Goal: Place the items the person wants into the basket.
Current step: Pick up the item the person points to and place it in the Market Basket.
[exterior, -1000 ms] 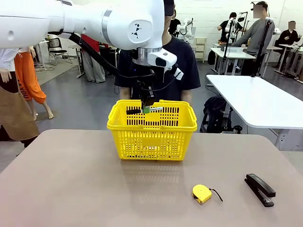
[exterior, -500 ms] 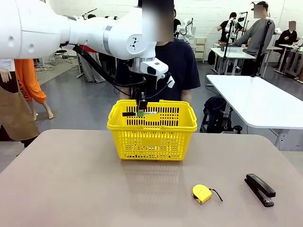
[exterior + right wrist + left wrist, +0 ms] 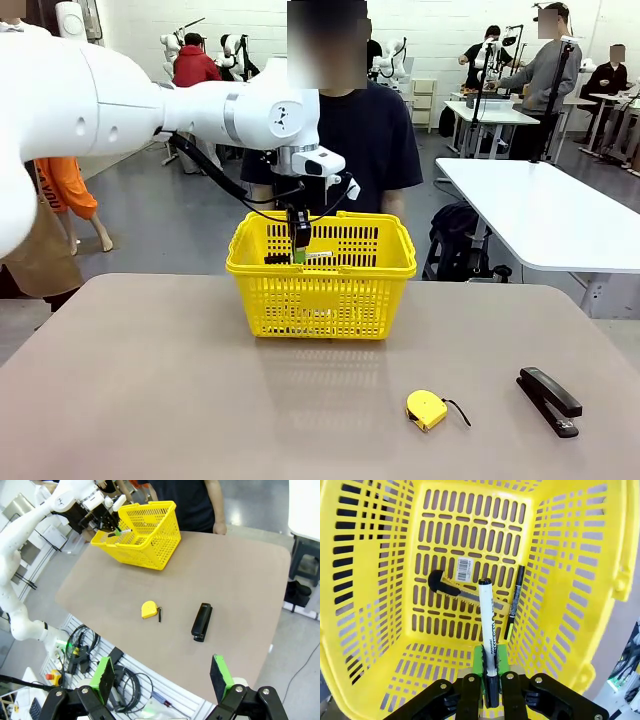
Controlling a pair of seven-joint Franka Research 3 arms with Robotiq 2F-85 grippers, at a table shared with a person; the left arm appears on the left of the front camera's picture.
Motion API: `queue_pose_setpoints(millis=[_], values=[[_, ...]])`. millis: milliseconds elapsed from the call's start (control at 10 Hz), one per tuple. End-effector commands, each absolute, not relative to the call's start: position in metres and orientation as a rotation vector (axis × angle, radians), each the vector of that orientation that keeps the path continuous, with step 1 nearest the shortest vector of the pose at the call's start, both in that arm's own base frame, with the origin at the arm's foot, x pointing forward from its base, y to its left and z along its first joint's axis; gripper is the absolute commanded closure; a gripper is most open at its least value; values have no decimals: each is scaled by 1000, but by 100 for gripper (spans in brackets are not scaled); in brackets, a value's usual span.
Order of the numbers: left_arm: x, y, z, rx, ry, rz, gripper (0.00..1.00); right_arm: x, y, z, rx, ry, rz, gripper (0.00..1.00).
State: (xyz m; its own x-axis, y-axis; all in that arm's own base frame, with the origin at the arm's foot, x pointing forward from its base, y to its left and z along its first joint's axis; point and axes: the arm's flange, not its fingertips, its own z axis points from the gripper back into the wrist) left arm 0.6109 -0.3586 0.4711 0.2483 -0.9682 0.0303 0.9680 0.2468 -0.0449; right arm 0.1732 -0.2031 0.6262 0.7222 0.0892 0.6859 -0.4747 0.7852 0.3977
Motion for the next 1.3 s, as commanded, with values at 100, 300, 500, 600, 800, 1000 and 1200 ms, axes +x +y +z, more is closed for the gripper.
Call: queue_pose_setpoints(millis=[100, 300, 500, 600, 800, 1000, 1200], values=[[627, -364, 475, -84, 30, -1291, 88, 174, -203, 625, 614, -710, 352, 0], [627, -362, 477, -78, 35, -1297, 28, 174, -203, 625, 614, -710, 352, 0], [624, -361, 481, -79, 26, -1302, 0, 174, -203, 625, 614, -710, 352, 0], [624, -361, 482, -80, 26, -1305, 0, 174, -203, 625, 614, -710, 352, 0], [622, -360, 482, -81, 24, -1304, 0, 174, -203, 625, 614, -710, 352, 0], [620, -360, 484, -80, 25, -1309, 0, 174, -203, 625, 614, -710, 352, 0], [616, -360, 488, -91, 21, -1310, 0, 174, -203, 625, 614, -710, 352, 0]])
